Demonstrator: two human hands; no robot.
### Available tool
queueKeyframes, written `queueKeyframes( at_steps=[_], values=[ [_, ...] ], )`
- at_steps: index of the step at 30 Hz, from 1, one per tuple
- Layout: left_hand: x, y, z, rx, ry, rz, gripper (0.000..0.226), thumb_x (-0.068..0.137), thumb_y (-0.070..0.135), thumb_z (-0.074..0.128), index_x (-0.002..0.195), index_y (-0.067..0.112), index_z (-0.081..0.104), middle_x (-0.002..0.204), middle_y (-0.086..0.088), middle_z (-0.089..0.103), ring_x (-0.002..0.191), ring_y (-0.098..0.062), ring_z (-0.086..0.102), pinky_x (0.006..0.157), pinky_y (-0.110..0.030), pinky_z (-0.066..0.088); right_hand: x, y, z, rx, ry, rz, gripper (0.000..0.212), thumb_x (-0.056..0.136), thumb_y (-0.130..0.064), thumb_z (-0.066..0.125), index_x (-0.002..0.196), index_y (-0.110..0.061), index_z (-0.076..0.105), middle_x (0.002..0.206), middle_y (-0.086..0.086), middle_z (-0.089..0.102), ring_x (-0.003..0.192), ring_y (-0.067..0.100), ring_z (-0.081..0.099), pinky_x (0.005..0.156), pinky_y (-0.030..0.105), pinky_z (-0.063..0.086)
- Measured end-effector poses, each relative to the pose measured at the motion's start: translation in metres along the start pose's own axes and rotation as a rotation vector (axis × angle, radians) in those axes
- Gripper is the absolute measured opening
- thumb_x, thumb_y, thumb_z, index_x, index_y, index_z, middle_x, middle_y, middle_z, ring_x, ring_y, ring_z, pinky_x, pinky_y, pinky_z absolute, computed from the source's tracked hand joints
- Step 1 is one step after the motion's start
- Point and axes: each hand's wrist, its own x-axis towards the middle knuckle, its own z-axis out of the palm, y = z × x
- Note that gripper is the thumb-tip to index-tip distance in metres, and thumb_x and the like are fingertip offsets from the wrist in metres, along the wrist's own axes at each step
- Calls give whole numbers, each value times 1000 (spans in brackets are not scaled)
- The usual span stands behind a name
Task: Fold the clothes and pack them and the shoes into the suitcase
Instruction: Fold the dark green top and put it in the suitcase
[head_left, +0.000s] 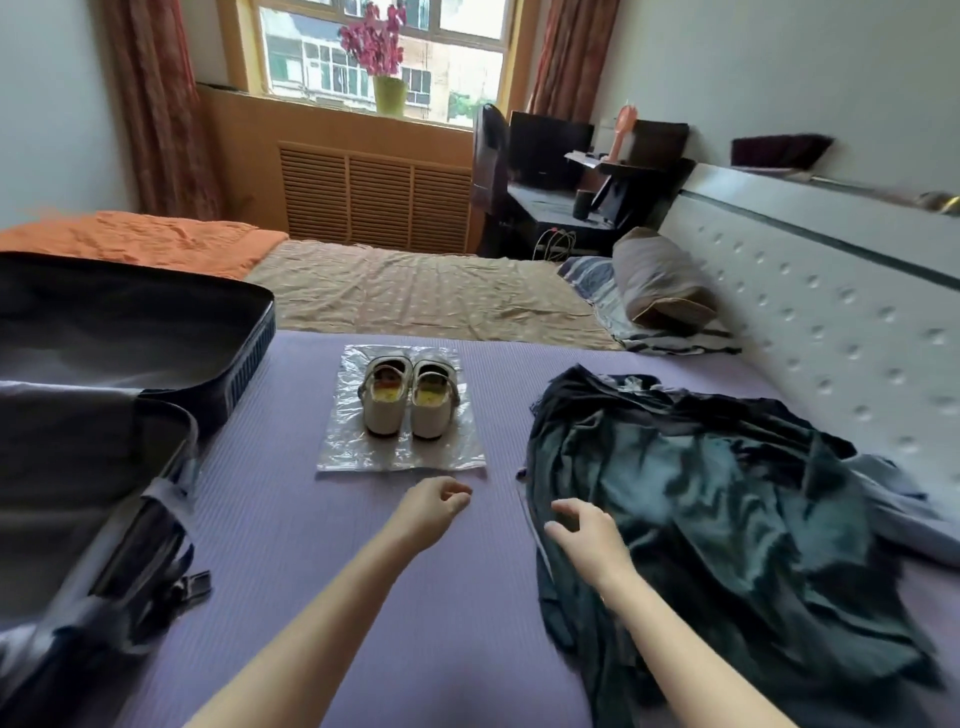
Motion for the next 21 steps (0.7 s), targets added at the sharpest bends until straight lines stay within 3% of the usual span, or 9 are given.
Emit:
queueKeyframes(
  at_steps=[4, 5, 7, 8, 10, 14, 17, 21],
  values=[
    [-2, 6, 51, -21, -80, -27, 30, 96, 20, 51, 121, 7, 62, 122, -6, 63, 113, -16, 57, 90, -21, 41, -19, 41, 9, -380, 57, -50, 47, 87, -39, 62, 130, -19, 54, 126, -1, 55, 121, 21, 44, 100, 30, 36],
    [-3, 6, 60, -33, -92, -38, 30, 96, 20, 51, 121, 6, 61, 122, -6, 63, 113, -17, 57, 92, -24, 42, -23, 46, 13, -453, 113, -85, 44, 82, -39, 69, 120, -18, 62, 118, -1, 59, 114, 22, 49, 96, 31, 40],
    [-5, 5, 73, -59, -106, -69, 30, 97, 19, 50, 122, 6, 60, 121, -7, 63, 113, -18, 57, 92, -27, 43, -27, 55, 24, -498, 241, -138, 33, 56, -35, 89, 80, -18, 74, 87, -2, 65, 87, 24, 59, 76, 34, 51],
    [-5, 4, 77, -75, -106, -88, 30, 97, 19, 50, 122, 7, 60, 121, -8, 63, 113, -19, 58, 92, -28, 44, -27, 57, 27, -485, 295, -155, 32, 44, -31, 94, 64, -20, 72, 75, -4, 63, 76, 23, 59, 66, 34, 53],
    [-5, 3, 84, -100, -92, -119, 29, 97, 18, 49, 122, 6, 59, 118, -10, 63, 109, -19, 59, 91, -29, 45, -26, 58, 31, -428, 350, -183, 34, 37, -24, 95, 53, -22, 65, 65, -6, 60, 67, 21, 59, 61, 33, 52],
    [-5, 1, 94, -250, -61, -181, 32, 98, 17, 47, 126, 3, 53, 111, -11, 62, 97, -18, 60, 75, -25, 49, -36, 53, 34, -261, 408, -279, 26, 61, -16, 87, 66, -21, 62, 64, -6, 61, 65, 20, 59, 79, 29, 40],
    [-3, 7, 101, -502, -35, -282, 36, 98, 28, 46, 129, 9, 43, 110, -11, 60, 90, -19, 60, 68, -25, 49, -56, 39, 37, -20, 343, -252, 5, 88, -22, 64, 85, -21, 61, 75, -4, 67, 74, 19, 63, 71, 34, 46],
    [0, 11, 105, -866, -126, -516, 30, 97, 43, 43, 99, 14, 53, 84, -7, 61, 69, -17, 57, 58, -27, 44, -84, 22, 47, 328, 211, -223, 8, 93, -24, 58, 86, -29, 58, 77, -14, 67, 77, 5, 63, 70, 28, 48]
  ],
)
